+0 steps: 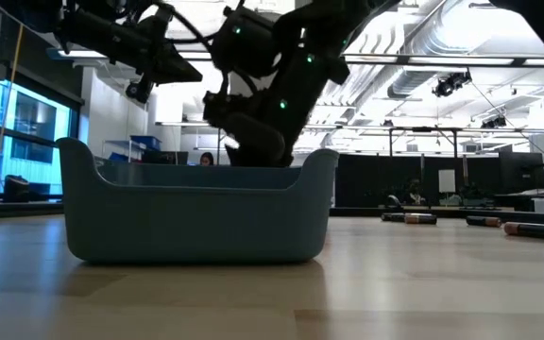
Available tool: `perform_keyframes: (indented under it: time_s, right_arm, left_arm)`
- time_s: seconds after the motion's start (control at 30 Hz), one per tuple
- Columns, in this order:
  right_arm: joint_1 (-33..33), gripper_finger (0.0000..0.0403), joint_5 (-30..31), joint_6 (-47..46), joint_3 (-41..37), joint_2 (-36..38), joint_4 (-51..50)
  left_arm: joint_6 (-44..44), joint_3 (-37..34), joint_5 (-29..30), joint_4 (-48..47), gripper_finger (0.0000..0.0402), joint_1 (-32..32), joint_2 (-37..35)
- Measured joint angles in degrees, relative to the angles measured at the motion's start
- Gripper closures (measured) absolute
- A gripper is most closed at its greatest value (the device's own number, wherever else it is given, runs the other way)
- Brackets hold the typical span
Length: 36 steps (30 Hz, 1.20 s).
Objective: Sort batteries
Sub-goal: Put the silver battery into the blue bin
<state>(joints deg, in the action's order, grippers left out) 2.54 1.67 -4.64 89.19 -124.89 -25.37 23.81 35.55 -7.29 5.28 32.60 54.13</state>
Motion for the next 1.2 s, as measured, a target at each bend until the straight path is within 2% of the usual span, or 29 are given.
perform_keyframes:
  time_s: [0.27,0.37,0.53,0.73,1.07,1.2]
  right_arm:
    - [-0.3,0.0253,-0.1,-8.6,0.3,-2.2,0.8]
    - [-0.4,0.0254,-1.4,-5.4,1.1,-1.4,-0.1]
    - [-0.6,0.0254,0.5,0.1,6.5,-0.2,-0.7]
    - [-2.5,0.0254,2.9,0.6,8.2,-0.4,-2.2]
    - [-1.8,0.0254,0.1,2.3,8.3,-3.5,-5.0]
    - [-1.8,0.0254,2.5,0.8,8.4,-4.4,-5.8]
  left_arm:
    - [-0.1,0.0,-0.1,0.1,0.0401,0.0,0.0]
    - [0.0,0.0,-0.1,0.1,0.0402,0.0,0.0]
    - [0.0,0.0,-0.1,0.0,0.0402,0.0,0.0]
    - [-0.5,0.0,-0.2,-1.2,0.0401,0.0,0.0]
    - [-1.9,0.0,-0.3,-4.2,0.0401,0.0,0.0]
    - [-1.9,0.0,-0.3,-4.1,0.0401,0.0,0.0]
